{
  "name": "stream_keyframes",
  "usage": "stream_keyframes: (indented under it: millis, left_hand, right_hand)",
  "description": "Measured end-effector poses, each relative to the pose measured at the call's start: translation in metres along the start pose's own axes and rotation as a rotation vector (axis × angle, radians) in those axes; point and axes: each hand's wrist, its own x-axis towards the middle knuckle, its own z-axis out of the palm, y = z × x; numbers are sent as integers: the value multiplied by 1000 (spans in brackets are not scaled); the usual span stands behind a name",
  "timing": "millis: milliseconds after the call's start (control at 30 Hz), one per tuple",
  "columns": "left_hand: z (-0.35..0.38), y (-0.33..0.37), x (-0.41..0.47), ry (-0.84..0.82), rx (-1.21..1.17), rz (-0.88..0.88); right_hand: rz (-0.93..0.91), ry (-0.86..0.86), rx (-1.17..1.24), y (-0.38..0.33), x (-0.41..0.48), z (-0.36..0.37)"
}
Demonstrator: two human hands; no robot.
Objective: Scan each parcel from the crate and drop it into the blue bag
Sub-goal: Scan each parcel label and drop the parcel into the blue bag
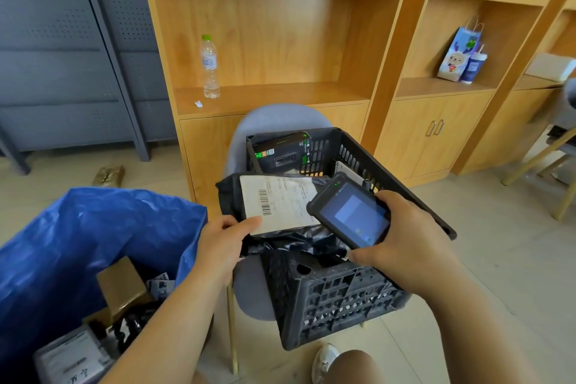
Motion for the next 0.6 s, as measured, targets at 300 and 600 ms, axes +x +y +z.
stream_keyframes:
  millis: [300, 600]
  left_hand:
    - [-13, 18, 4, 253, 148, 324]
    - [-27, 22, 13, 297, 122, 418]
  right_hand:
    - [-79, -122, -137, -12, 3, -8]
    - [-134, -144, -202, -25, 3, -9]
